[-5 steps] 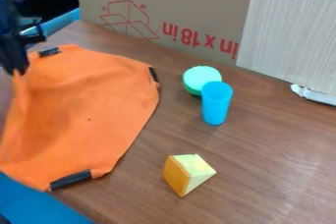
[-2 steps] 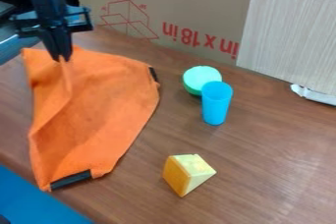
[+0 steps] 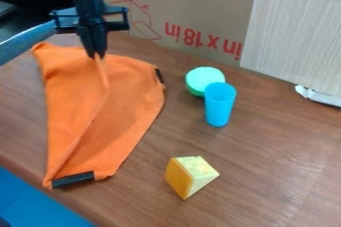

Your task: Fold the cloth from bottom left to top right

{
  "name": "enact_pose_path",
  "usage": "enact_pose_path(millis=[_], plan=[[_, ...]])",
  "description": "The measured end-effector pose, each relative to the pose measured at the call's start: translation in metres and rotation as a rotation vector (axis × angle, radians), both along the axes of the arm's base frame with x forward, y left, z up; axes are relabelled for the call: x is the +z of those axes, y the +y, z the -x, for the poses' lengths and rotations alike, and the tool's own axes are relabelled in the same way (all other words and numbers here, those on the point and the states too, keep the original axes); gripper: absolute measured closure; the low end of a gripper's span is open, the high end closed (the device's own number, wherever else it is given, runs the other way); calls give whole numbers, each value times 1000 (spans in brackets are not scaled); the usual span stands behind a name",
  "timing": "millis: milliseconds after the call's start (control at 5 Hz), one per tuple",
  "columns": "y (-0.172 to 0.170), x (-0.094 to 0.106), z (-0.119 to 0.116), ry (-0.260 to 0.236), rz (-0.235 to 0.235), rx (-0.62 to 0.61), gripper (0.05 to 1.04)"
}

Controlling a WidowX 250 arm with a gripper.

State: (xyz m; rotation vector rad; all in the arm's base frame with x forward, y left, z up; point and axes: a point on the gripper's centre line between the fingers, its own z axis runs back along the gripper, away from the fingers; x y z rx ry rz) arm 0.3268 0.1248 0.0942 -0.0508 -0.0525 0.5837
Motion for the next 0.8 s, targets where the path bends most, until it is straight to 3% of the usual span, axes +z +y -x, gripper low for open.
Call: enact_pose_path(millis=[200,800], plan=[[-15,2,-15,-4,-1,-21,1025],[-41,-22,-60,50,-9,-23,1025]])
